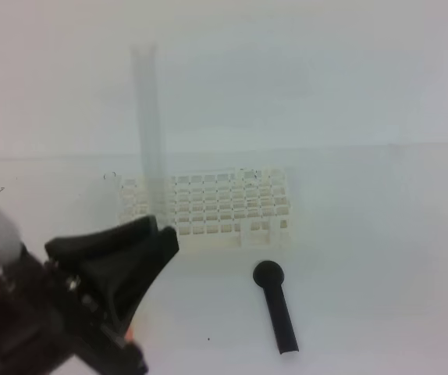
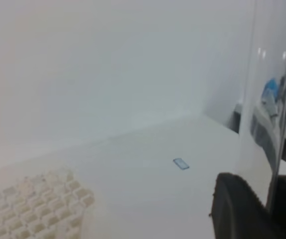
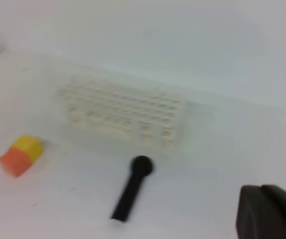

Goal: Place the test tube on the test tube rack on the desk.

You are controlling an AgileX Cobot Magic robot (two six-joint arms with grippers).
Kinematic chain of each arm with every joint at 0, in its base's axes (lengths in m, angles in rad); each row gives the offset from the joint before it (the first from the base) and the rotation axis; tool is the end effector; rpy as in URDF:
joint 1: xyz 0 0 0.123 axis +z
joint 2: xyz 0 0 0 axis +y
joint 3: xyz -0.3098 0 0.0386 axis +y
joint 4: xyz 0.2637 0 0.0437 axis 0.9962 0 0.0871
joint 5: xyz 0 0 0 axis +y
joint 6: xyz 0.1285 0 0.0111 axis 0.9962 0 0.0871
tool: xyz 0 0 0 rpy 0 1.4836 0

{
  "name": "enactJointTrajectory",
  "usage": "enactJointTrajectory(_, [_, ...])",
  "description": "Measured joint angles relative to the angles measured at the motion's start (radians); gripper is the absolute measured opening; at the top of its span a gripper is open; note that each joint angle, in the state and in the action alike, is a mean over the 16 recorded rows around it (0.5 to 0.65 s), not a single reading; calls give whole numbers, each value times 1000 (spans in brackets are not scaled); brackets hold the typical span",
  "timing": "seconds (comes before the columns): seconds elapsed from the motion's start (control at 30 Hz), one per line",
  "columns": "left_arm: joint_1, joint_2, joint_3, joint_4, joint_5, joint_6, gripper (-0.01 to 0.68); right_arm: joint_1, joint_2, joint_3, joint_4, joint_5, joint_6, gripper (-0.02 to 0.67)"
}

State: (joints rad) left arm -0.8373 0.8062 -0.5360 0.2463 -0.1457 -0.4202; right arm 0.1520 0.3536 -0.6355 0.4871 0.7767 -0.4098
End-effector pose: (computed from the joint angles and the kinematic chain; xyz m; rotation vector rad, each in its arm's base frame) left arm 0.1359 -0.1575 0.3395 0.5699 1.5737 -0.8051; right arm 0.0711 0.0537 0.3404 -0.4149 1.8705 0.3896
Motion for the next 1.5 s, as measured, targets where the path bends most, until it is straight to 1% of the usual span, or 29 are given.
enactJointTrajectory(0.13, [0,-52,125,52,-176,1,79,1,64,0,238,10,-246,7])
enactJointTrajectory(0.23, [0,-60,188,73,-272,1,79,9,129,0,436,27,-448,43])
enactJointTrajectory(0.4, [0,-41,242,84,-367,2,79,47,265,-14,727,56,-737,154])
enactJointTrajectory(0.47, [0,-28,250,86,-384,2,79,73,323,-29,811,63,-820,205])
enactJointTrajectory(0.57, [0,-10,252,89,-390,2,85,124,412,-68,894,61,-912,283])
enactJointTrajectory(0.7, [0,10,252,93,-415,13,72,210,537,-145,953,40,-980,372])
enactJointTrajectory(0.83, [0,23,253,94,-437,26,72,295,663,-243,987,12,-1008,412])
enactJointTrajectory(1.07, [0,33,253,94,-474,48,72,412,856,-410,1036,-31,-1023,427])
enactJointTrajectory(1.13, [0,34,253,94,-474,52,85,436,899,-446,1048,-36,-1024,430])
enactJointTrajectory(1.23, [0,36,253,94,-471,53,105,466,951,-487,1064,-38,-1028,432])
enactJointTrajectory(1.33, [0,37,253,94,-475,53,85,489,989,-516,1078,-40,-1036,432])
enactJointTrajectory(1.5, [0,37,254,94,-475,54,85,516,1023,-539,1111,-45,-1054,423])
